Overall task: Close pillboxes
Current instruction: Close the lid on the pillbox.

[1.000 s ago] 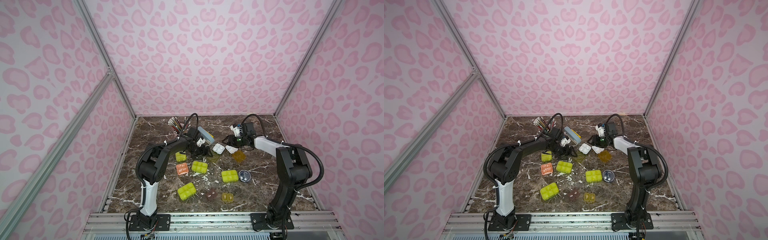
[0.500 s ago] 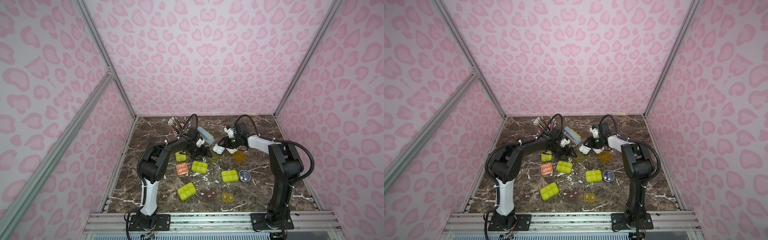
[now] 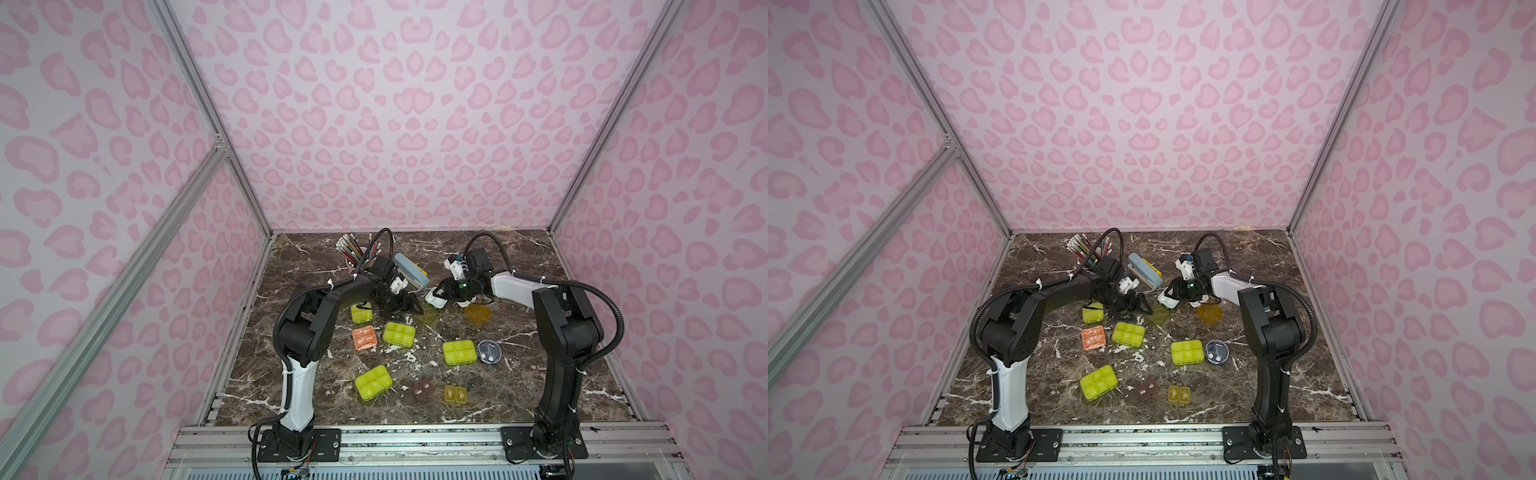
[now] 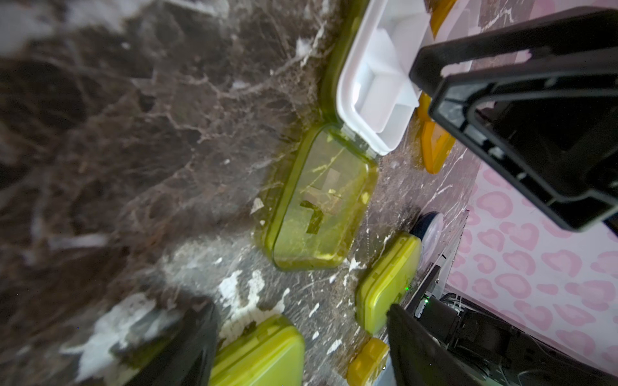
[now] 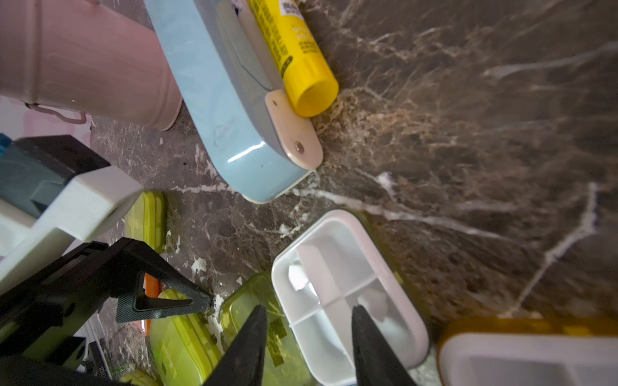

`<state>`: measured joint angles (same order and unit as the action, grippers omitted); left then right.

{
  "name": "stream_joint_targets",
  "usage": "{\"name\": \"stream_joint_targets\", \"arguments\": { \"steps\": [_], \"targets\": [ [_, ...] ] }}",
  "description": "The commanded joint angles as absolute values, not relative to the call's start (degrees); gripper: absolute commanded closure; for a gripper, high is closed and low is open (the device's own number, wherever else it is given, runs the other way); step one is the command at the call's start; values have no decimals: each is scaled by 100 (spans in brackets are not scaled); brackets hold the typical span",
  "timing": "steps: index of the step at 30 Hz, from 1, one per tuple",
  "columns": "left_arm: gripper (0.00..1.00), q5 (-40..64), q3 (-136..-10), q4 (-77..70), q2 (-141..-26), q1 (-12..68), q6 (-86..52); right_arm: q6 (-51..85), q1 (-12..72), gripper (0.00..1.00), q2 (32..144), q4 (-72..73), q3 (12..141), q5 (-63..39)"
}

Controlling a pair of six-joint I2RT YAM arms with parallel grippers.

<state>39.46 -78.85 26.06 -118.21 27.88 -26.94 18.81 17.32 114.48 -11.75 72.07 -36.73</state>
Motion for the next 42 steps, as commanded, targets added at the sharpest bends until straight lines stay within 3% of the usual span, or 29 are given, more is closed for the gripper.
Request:
{"name": "stream_joint_targets", "arguments": {
  "steps": [1, 10, 22, 33, 42],
  "targets": [
    [19, 3990, -7831, 2538, -11826, 2786, -2733, 1900, 1740, 56, 11523, -1114, 7121, -3723],
    [19, 3981, -7712, 2445, -11742, 2786, -2777, 2173, 1891, 56, 11194, -885, 6894, -4163],
    [20, 3955, -7564, 2408, -11637, 2786, -2787, 1701, 1884, 54, 11109, -1581, 7141, -3051],
    [20, 3982, -7549, 2366, -11638, 2795, -2856, 1675, 1883, 58, 11201, -1477, 6946, -3011],
    [20, 4025, -7515, 2303, -11645, 2812, -2913, 1705, 1913, 67, 11285, -1415, 6914, -3033]
  ]
}}
